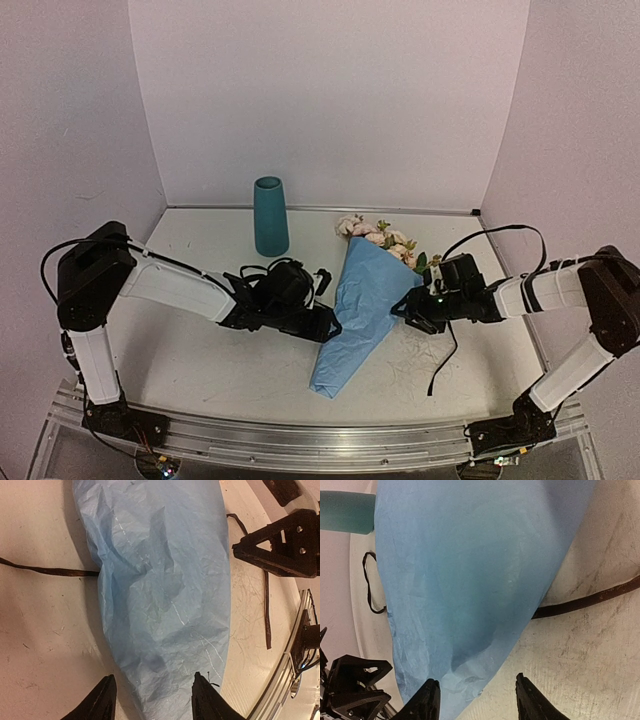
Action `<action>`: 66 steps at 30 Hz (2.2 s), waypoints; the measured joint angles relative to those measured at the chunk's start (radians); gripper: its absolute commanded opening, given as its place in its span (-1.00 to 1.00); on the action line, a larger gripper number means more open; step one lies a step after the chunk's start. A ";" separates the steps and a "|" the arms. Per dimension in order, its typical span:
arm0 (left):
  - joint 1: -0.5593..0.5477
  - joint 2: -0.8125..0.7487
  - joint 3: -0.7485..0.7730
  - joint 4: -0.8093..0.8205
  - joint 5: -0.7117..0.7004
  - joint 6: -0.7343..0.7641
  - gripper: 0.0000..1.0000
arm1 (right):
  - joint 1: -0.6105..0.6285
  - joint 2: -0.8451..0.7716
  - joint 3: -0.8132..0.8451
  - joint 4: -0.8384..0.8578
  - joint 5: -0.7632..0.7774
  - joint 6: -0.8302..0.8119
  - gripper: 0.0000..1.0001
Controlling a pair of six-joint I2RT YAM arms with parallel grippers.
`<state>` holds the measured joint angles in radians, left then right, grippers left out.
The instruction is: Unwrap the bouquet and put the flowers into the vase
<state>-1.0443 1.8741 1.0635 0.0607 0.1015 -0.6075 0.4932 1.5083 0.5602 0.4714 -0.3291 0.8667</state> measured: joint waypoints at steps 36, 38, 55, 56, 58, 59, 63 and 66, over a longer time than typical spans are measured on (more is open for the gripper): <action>0.000 0.123 0.070 -0.003 0.030 0.034 0.04 | 0.027 -0.112 0.023 0.048 -0.091 0.080 0.65; 0.000 0.120 0.069 -0.004 0.025 0.036 0.06 | 0.027 -0.103 0.019 0.028 -0.062 0.072 0.69; 0.000 0.078 0.143 -0.026 -0.028 0.087 -0.10 | 0.027 0.069 0.000 0.199 -0.116 0.085 0.52; 0.000 0.087 0.158 -0.028 -0.030 0.090 -0.11 | 0.027 0.069 0.000 0.213 -0.124 0.089 0.50; 0.000 0.106 0.182 -0.030 -0.035 0.096 -0.12 | 0.027 0.066 -0.001 0.232 -0.136 0.094 0.49; 0.000 0.114 0.190 -0.033 -0.036 0.101 -0.12 | 0.027 0.061 -0.003 0.236 -0.142 0.095 0.49; 0.000 0.136 0.193 -0.043 -0.037 0.110 -0.12 | 0.027 0.020 -0.013 0.245 -0.171 0.081 0.49; 0.000 0.143 0.193 -0.054 -0.037 0.112 -0.10 | 0.027 0.009 -0.009 0.261 -0.204 0.059 0.49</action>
<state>-1.0439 2.0167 1.2568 0.0064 0.0649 -0.4951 0.5205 1.5171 0.5509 0.7319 -0.5331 0.9253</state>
